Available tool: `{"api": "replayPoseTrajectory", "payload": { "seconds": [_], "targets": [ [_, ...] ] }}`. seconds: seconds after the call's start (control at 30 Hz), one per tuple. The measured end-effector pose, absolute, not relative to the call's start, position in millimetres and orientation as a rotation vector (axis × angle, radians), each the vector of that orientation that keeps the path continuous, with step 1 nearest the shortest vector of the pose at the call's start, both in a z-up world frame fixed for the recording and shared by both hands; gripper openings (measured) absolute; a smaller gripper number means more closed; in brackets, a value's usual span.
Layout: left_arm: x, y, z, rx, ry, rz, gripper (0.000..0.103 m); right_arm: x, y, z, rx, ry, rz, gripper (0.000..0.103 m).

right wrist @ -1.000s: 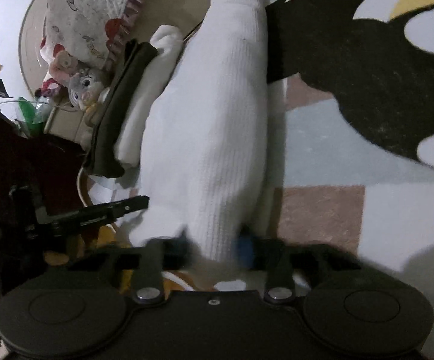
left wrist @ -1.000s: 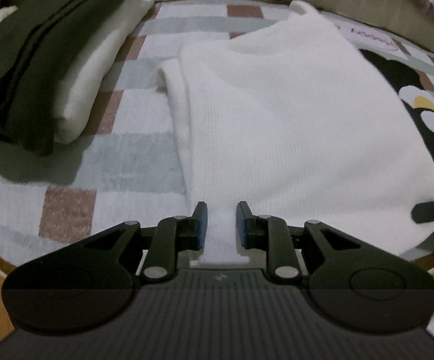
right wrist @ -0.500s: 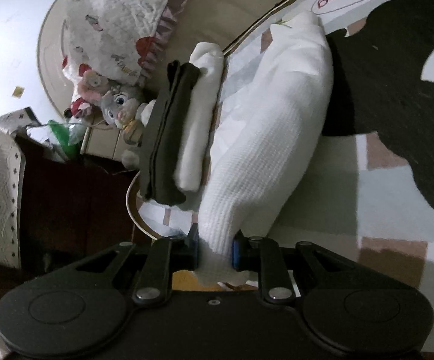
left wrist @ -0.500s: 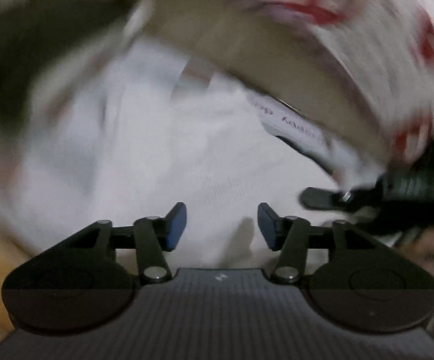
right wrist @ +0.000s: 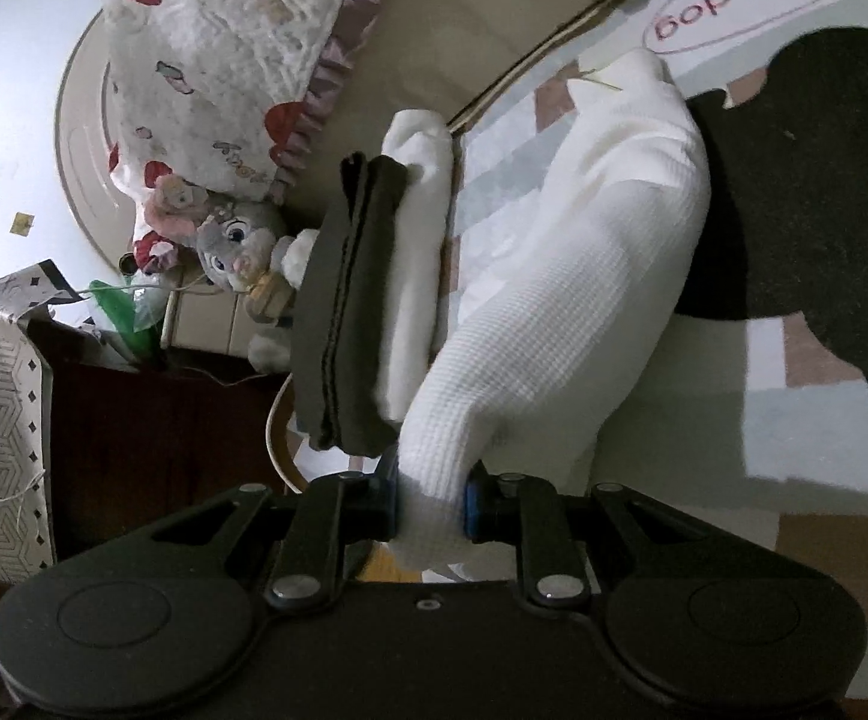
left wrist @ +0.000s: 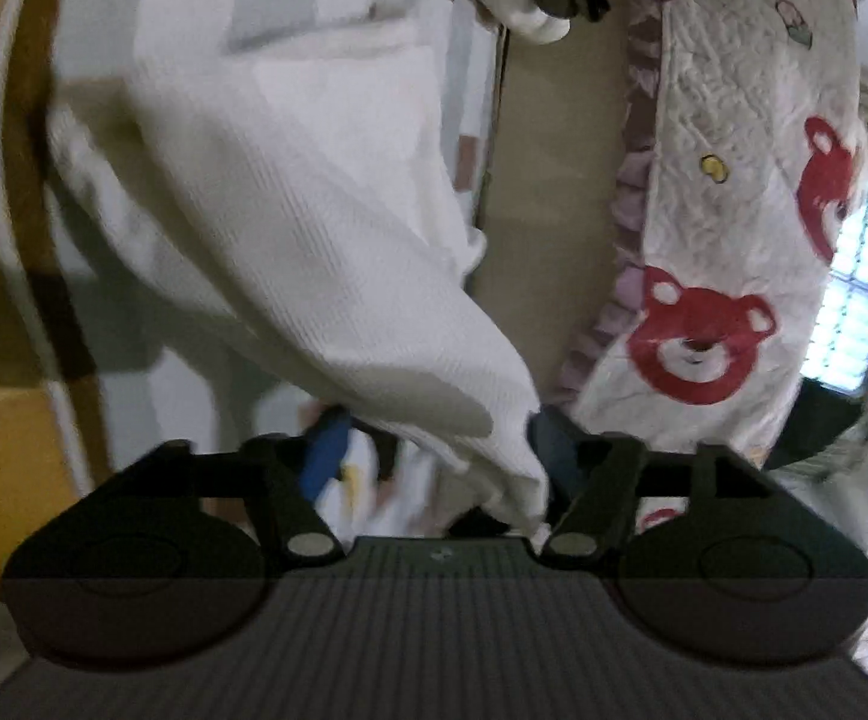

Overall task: Fold clothes
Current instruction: 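Pinch the folded white garment end with both grippers and lift it, then carry the lifted white garment with both grippers toward the stack of folded clothes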

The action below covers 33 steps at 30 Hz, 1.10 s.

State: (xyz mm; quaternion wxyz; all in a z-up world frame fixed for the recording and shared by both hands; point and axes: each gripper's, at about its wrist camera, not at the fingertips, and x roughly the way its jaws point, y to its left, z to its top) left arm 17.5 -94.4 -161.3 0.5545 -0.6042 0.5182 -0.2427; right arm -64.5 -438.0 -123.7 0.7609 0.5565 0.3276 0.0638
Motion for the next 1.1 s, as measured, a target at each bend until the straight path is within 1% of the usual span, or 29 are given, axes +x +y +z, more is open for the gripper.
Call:
{"api": "replayPoseTrajectory", "payload": {
  "seconds": [0.03, 0.13, 0.23, 0.37, 0.5, 0.53, 0.6, 0.63, 0.67, 0.73, 0.8, 0.83, 0.9, 0.93, 1.0, 1.07, 1.1],
  "targets": [
    [16, -95, -161, -1.431, 1.212, -0.558, 0.074, -65, -437, -124, 1.215, 0.706, 0.138, 0.023],
    [12, -93, -162, -1.452, 1.183, -0.507, 0.079, -69, -439, -130, 1.27, 0.679, 0.133, 0.023],
    [11, -97, -172, -1.472, 1.212, -0.449, 0.08, -71, -441, -130, 1.301, 0.663, 0.129, 0.023],
    [23, -98, -179, -1.409, 1.217, -0.321, 0.08, -73, -442, -125, 1.312, 0.641, 0.124, 0.023],
    [34, -94, -174, -1.326, 1.119, -0.229, 0.08, -83, -441, -132, 1.319, 0.637, 0.137, 0.023],
    [37, -93, -172, -1.317, 1.091, -0.228, 0.077, -87, -440, -134, 1.317, 0.64, 0.141, 0.023],
    [50, -96, -160, -1.199, 1.068, -0.277, 0.046, -94, -438, -140, 1.313, 0.645, 0.149, 0.023],
    [57, -97, -151, -1.106, 1.054, -0.305, 0.023, -97, -437, -142, 1.31, 0.648, 0.152, 0.023],
    [60, -99, -137, -0.987, 0.987, -0.349, 0.02, -101, -435, -145, 1.308, 0.651, 0.156, 0.023],
    [55, -107, -108, -0.695, 0.82, -0.416, 0.019, -108, -433, -150, 1.304, 0.657, 0.164, 0.023],
    [34, -121, -97, -0.442, 0.689, -0.403, 0.018, -115, -431, -156, 1.299, 0.663, 0.172, 0.022],
    [27, -125, -101, -0.383, 0.678, -0.39, 0.018, -119, -430, -159, 1.297, 0.666, 0.176, 0.022],
    [28, -128, -121, -0.38, 0.769, -0.367, 0.018, -117, -434, -160, 1.26, 0.679, 0.152, 0.022],
    [33, -129, -134, -0.398, 0.842, -0.352, 0.017, -116, -436, -161, 1.237, 0.687, 0.136, 0.023],
    [42, -126, -152, -0.432, 0.933, -0.308, 0.017, -112, -441, -161, 1.192, 0.702, 0.104, 0.028],
    [48, -123, -154, -0.441, 0.951, -0.296, 0.017, -108, -446, -162, 1.145, 0.717, 0.073, 0.031],
    [51, -124, -153, -0.447, 0.949, -0.297, 0.017, -107, -449, -163, 1.122, 0.724, 0.057, 0.034]
  ]
}}
